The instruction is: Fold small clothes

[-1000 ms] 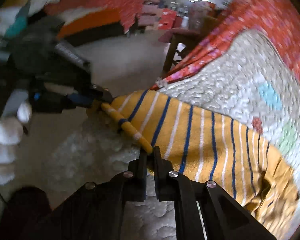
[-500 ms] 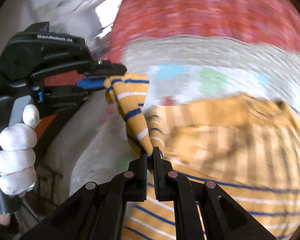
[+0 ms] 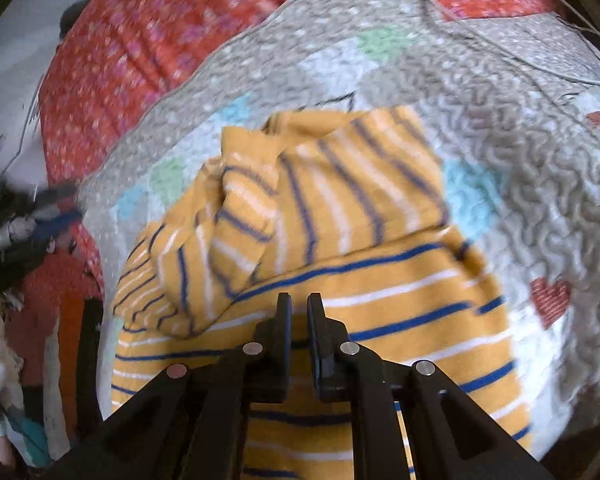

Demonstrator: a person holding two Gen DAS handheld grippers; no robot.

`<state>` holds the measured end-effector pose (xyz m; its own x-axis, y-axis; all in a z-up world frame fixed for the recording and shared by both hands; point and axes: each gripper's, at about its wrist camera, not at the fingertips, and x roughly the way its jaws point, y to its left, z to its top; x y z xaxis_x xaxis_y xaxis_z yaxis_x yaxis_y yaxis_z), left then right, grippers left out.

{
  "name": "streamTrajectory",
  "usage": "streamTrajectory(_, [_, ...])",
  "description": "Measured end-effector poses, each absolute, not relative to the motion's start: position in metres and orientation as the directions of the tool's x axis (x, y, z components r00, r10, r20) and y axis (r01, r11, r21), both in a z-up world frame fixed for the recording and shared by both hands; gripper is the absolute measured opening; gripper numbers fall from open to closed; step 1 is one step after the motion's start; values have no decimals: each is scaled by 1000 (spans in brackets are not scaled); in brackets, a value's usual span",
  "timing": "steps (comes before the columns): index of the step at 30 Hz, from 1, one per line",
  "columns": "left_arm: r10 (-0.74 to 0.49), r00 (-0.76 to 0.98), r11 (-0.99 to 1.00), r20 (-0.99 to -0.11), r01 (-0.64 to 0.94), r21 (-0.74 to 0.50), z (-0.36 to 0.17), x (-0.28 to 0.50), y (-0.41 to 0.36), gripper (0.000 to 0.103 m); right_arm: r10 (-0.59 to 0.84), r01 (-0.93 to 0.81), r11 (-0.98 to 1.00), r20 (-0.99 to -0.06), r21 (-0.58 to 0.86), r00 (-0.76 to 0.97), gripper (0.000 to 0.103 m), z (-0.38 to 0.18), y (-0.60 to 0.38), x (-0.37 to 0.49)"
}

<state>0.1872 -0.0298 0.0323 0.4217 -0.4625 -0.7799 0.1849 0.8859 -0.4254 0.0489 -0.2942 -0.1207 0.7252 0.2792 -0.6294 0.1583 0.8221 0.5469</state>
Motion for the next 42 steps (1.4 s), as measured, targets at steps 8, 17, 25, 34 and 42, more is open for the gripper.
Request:
streamTrajectory(8, [-243, 438, 954, -866, -54, -295, -14, 182, 69, 33, 290, 112, 827, -588, 551, 755, 49, -97, -316, 99])
streamTrajectory(17, [-273, 383, 957, -882, 14, -290, -44, 224, 35, 44, 369, 139, 775, -620, 616, 693, 49, -118, -322, 183])
streamTrajectory(25, [-139, 350, 989, -926, 9, -145, -64, 237, 22, 0, 476, 59, 733, -573, 678, 667, 6, -111, -304, 196])
streamTrajectory(34, [-111, 440, 953, -891, -206, -221, -54, 212, 125, 0, 315, 142, 774, -570, 617, 759, 6, -93, -337, 153])
streamTrajectory(42, [-229, 447, 951, -865, -89, -297, -55, 221, 78, 48, 187, 259, 828, -680, 498, 709, 6, -129, -349, 123])
